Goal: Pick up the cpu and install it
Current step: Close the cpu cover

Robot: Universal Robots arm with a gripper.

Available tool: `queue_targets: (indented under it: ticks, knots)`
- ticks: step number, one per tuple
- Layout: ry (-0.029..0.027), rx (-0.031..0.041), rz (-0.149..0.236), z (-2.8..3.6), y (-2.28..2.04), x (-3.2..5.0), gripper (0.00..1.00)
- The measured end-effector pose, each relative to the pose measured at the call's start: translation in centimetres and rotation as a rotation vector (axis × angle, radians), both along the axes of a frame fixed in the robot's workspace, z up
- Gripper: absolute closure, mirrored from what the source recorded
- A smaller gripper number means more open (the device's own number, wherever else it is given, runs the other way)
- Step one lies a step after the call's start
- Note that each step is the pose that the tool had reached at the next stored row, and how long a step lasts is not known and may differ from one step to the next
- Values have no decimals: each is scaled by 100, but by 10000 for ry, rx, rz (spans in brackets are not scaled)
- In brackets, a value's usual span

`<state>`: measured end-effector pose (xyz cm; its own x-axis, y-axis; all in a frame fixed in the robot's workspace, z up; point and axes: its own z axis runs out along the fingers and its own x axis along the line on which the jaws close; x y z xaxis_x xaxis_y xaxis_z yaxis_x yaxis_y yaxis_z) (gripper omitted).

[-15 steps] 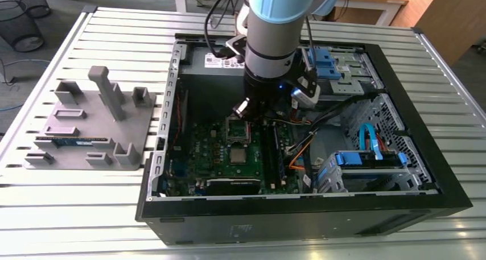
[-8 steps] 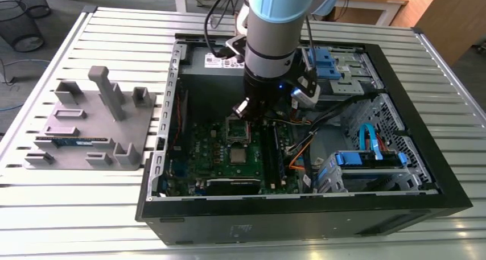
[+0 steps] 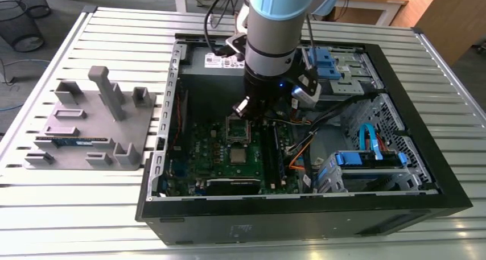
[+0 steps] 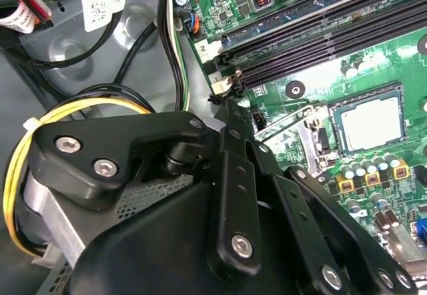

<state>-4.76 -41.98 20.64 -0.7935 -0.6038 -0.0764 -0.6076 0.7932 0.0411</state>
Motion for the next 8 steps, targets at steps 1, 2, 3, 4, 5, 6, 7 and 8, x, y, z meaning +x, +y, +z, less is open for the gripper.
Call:
queue_targets:
  ticks: [1, 2, 3, 4, 5, 6, 7, 8]
  knots:
    - [-1, 1, 0, 3, -2, 0, 89]
    - [-1, 1, 1, 7, -5, 0, 89]
    - [0, 0, 1, 12, -8, 0, 89]
    - [0, -1, 1, 16, -11, 0, 89]
    - [0, -2, 1, 22, -14, 0, 89]
    - [1, -3, 1, 29, -16, 0, 89]
    - [1, -2, 1, 35, -19, 0, 89]
    - [0, -1, 2, 42, -21, 0, 89]
